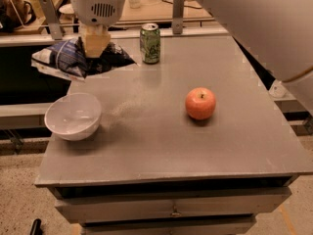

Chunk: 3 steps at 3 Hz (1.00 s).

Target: Place blue chip bag into white bowl

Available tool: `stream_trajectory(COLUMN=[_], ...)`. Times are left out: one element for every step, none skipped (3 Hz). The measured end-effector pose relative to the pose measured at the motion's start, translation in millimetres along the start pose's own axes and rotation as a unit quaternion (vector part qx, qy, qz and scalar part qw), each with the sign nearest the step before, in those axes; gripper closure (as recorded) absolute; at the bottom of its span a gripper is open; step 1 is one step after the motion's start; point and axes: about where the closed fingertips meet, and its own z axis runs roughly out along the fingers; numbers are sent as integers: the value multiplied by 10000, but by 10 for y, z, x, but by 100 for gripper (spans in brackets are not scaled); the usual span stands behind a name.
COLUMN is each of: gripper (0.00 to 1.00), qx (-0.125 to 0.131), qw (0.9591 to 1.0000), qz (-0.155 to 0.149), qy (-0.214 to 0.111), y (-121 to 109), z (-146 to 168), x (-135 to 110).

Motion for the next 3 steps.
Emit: stream_trajectory(gripper=[84, 60, 38], qx=[-268, -502, -490], qw=[9982, 9959, 9958], qz=[-306, -493, -504], qy=[-442, -568, -580], y=[157, 331, 333], z=[85, 154, 157], x=[-308, -482, -501])
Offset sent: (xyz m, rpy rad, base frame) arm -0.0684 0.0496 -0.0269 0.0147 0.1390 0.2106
